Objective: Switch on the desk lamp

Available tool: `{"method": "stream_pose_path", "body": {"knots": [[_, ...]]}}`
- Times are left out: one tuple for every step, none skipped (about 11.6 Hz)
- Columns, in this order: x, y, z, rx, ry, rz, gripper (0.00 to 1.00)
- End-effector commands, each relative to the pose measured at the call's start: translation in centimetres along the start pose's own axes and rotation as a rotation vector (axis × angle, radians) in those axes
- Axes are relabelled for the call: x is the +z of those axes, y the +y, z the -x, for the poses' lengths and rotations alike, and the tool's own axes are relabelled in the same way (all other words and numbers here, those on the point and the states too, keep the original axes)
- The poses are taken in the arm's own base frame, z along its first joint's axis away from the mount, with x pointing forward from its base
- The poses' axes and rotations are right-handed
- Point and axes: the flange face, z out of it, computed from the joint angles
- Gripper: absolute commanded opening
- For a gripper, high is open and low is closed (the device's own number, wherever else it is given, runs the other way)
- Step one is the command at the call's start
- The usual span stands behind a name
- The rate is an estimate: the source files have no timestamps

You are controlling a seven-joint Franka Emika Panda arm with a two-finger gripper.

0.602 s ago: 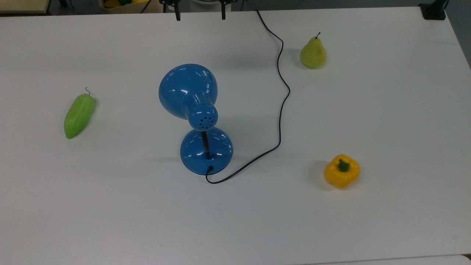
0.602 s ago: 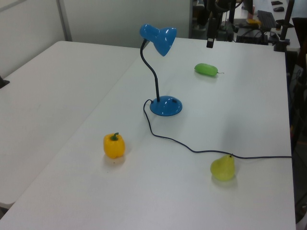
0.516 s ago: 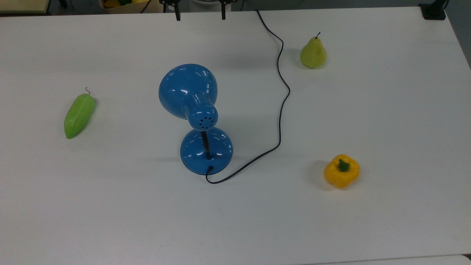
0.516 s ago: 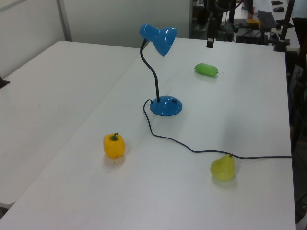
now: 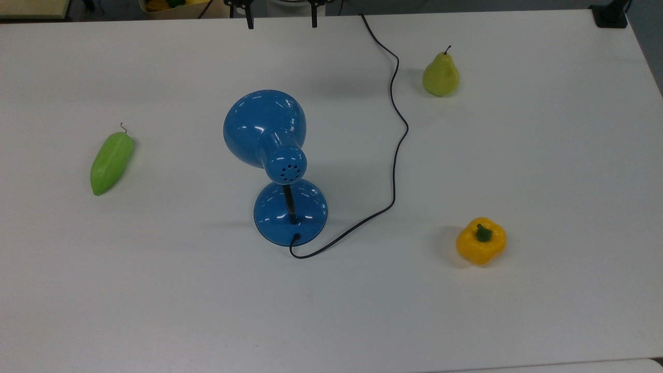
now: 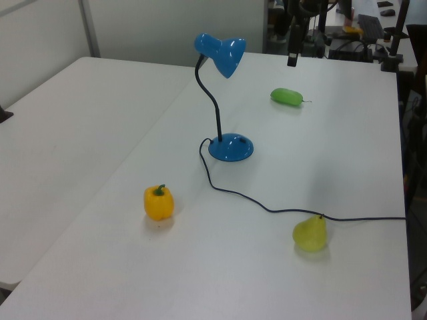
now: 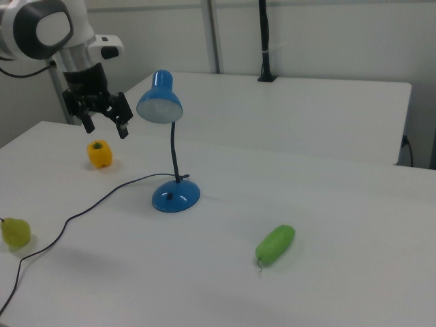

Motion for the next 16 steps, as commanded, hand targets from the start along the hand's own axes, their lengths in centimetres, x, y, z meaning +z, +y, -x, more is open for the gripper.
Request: {"method": "stream_pose_path", "body": {"knots": [[-0.85, 0.17, 0.91, -0.010, -0.005, -0.016, 1.00], [-0.85, 0.08, 0.91, -0.011, -0.005, -0.016, 1.00], [-0.85, 0.17, 0.91, -0.010, -0.005, -0.016, 1.00], [-0.85, 0.25, 0.91, -0.016, -0.005, -0.016, 1.00], [-0.90, 0.25, 1.00, -0.020, -0.008, -0.016, 1.00], [-0.80, 0.25, 0.98, -0.026, -0.011, -0.016, 1.00], [-0.73, 0.25, 0.99, -0.033, -0.012, -0.016, 1.00], [-0.73, 0.25, 0.99, -0.033, -0.012, -0.016, 1.00], [-0.74, 0.25, 0.98, -0.034, -0.011, -0.016, 0.96], [-0.74, 0.25, 0.98, -0.039, -0.010, -0.016, 0.89], [-0.75, 0.25, 0.96, -0.039, -0.009, -0.016, 0.83], [-0.75, 0.25, 0.96, -0.039, -0.009, -0.016, 0.81], [-0.75, 0.25, 0.96, -0.039, -0.009, -0.016, 0.75], [-0.74, 0.25, 0.98, -0.039, -0.010, -0.016, 0.66], [-0.74, 0.25, 0.98, -0.039, -0.010, -0.016, 0.59], [-0.83, 0.26, 0.95, -0.034, -0.007, -0.016, 0.54]]}}
